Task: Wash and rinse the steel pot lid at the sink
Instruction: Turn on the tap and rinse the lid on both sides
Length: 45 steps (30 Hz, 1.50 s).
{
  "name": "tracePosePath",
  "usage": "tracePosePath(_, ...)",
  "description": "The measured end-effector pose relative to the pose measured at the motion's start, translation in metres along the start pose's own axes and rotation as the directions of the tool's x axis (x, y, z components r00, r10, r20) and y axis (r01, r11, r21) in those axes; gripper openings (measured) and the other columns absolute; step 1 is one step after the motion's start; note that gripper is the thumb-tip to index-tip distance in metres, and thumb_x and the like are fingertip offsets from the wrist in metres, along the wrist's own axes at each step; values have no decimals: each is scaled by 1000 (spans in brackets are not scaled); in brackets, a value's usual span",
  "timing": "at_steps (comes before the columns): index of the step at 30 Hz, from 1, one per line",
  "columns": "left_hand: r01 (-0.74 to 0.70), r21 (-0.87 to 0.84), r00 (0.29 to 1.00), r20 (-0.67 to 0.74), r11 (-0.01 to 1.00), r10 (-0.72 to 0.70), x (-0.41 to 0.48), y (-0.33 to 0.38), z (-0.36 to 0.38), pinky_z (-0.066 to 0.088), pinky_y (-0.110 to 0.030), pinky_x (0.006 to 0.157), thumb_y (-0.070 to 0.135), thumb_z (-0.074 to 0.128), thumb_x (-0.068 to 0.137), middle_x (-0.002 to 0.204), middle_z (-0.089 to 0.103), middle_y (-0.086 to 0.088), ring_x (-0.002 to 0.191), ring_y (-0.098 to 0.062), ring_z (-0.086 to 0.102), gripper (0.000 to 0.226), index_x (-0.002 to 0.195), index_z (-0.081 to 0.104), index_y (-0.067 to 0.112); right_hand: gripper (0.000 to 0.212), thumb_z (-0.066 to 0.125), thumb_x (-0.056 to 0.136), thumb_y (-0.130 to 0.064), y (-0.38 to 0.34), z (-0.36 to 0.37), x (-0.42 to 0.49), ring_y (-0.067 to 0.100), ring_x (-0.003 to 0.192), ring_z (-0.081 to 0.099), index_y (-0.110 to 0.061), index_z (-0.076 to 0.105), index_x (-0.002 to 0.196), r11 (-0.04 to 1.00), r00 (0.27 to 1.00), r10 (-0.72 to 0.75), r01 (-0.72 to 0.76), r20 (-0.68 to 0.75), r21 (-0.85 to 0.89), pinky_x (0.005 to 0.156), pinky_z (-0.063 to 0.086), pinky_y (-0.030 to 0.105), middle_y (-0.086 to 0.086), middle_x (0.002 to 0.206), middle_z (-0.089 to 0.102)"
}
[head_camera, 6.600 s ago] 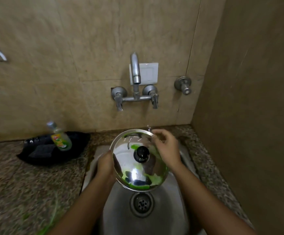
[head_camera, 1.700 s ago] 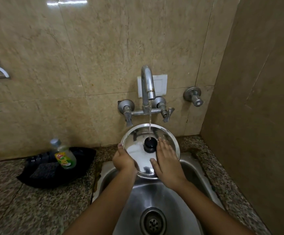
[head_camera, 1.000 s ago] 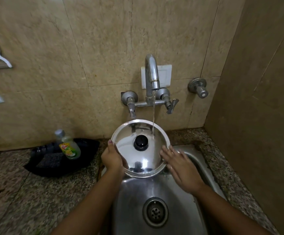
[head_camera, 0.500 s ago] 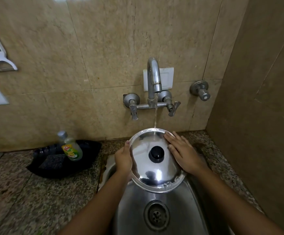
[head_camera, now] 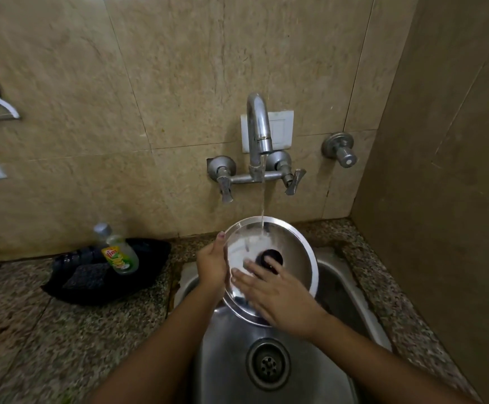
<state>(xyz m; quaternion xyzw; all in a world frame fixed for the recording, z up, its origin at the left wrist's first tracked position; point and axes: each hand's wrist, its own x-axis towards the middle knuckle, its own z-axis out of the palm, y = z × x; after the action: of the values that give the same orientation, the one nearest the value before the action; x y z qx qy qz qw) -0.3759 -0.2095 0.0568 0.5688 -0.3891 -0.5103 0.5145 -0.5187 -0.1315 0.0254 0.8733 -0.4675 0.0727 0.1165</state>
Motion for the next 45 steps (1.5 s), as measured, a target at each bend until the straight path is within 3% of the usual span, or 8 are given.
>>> tracePosePath(7, 99, 8, 990, -102, 995, -98, 11, 0, -25, 51, -35, 79, 34, 52, 94, 75, 65, -6, 80, -26, 62, 33, 71, 65, 15, 72, 34, 95, -61, 25, 12, -42, 11, 149, 7, -22, 16, 152, 995, 996, -22, 13, 90, 103, 120, 5, 33, -4, 160, 14)
tracePosePath(13, 70, 38, 994, -86, 997, -66, 9, -1, -36, 50, -31, 70, 37, 53, 93, 76, 67, -7, 75, -23, 63, 34, 72, 67, 14, 58, 17, 96, -49, 56, 7, -24, 1, 146, -1, -31, 7, 151, 881, 940, 338, -336, 52, 332, 120, 11, 41, -14, 158, 9)
tracePosePath(20, -193, 131, 976, 129, 973, 176, -5, -3, -14, 41, -11, 46, 25, 55, 95, 48, 59, 9, 41, 6, 51, 37, 62, 64, 12, 44, 32, 98, -43, 70, -9, 30, 6, 145, 12, -40, 38, 141, 923, 986, 147, -107, -81, 370, 114, 5, 28, -17, 154, 26)
tracePosePath(25, -233, 83, 968, 120, 969, 222, -1, -1, -15, 39, -12, 45, 23, 54, 96, 54, 54, 0, 40, 3, 45, 37, 66, 62, 4, 12, 67, 86, -25, 80, -7, 39, 16, 105, 54, -33, 72, 93, 593, 720, 666, -352, -196, 724, 88, 42, 33, -11, 101, 65)
tracePosePath(30, -252, 43, 960, 135, 967, 244, -16, -1, -3, 36, -14, 45, 20, 54, 95, 43, 50, 10, 41, 1, 42, 38, 59, 56, 9, 9, 72, 82, -21, 63, -30, 70, 4, 90, 53, -24, 74, 90, 643, 897, 403, -135, -183, 754, 80, 41, 20, -19, 88, 62)
tracePosePath(36, -78, -116, 994, 62, 990, 85, -11, -13, -22, 47, -29, 64, 29, 58, 93, 74, 63, -12, 69, -20, 56, 31, 80, 69, 3, 19, 73, 82, -18, 85, -17, 56, 7, 86, 67, -37, 73, 82, 219, 708, 707, -217, -1, 951, 85, 51, 32, -14, 87, 73)
tracePosePath(41, -210, 243, 933, 339, 947, 120, -3, 4, -31, 43, -25, 55, 37, 58, 91, 61, 62, -8, 55, -14, 55, 40, 65, 66, 8, 15, 70, 84, -15, 77, -42, 76, 10, 86, 65, -14, 74, 98, 279, 904, 384, -306, 186, 910, 82, 52, 27, 5, 94, 73)
tracePosePath(45, -244, 173, 942, 278, 954, 190, -3, 1, -36, 35, -22, 48, 28, 60, 92, 48, 51, 0, 42, -9, 43, 43, 52, 53, 14, 19, 71, 84, -18, 64, -36, 83, 6, 85, 66, -13, 74, 101, 276, 908, 374, -306, 192, 911, 82, 53, 26, -2, 91, 73)
